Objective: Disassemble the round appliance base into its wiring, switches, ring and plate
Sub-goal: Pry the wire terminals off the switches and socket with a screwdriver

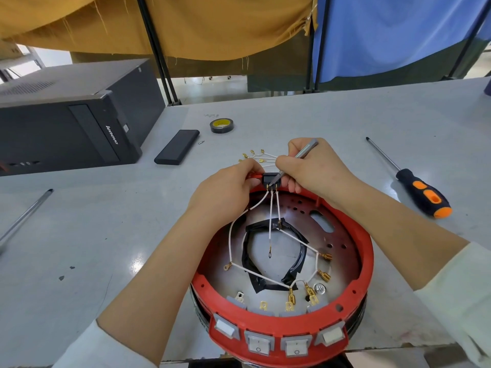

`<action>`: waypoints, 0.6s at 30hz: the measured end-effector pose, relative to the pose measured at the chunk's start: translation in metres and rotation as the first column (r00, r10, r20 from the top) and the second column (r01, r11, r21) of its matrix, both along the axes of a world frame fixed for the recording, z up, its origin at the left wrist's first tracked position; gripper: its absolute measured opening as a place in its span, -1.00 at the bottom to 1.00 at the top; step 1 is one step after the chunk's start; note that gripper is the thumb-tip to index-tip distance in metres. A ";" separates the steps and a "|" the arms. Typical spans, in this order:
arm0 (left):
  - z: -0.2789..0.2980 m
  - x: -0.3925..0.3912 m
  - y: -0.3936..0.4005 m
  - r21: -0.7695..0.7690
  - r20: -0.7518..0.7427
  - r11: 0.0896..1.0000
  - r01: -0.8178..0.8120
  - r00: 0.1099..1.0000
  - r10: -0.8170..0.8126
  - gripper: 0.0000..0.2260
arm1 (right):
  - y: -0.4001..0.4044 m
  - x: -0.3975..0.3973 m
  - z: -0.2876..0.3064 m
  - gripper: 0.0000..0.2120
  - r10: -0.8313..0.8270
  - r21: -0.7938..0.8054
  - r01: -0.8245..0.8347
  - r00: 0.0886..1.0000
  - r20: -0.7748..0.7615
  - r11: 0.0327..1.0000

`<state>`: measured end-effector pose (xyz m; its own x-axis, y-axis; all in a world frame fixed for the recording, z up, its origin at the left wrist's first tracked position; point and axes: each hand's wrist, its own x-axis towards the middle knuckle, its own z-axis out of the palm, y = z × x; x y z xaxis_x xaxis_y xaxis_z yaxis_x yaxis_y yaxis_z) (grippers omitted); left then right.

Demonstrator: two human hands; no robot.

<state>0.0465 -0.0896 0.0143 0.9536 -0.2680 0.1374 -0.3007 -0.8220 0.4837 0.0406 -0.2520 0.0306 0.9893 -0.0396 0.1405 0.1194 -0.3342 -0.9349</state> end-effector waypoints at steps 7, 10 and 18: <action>0.000 -0.001 0.000 -0.004 0.004 1.000 -0.001 1.000 0.001 -0.84 | 0.000 -0.001 -0.002 -0.73 -0.016 -0.004 0.016 0.999 0.030 1.000; 0.000 -0.001 0.001 0.002 0.002 1.000 -0.005 1.000 0.005 -0.85 | -0.001 -0.001 -0.003 -0.72 -0.062 0.074 0.058 0.997 0.054 0.996; -0.002 0.000 0.001 -0.002 0.014 1.000 0.001 1.000 -0.001 -0.85 | 0.002 -0.001 -0.003 -0.73 -0.040 0.009 0.040 0.997 0.068 0.999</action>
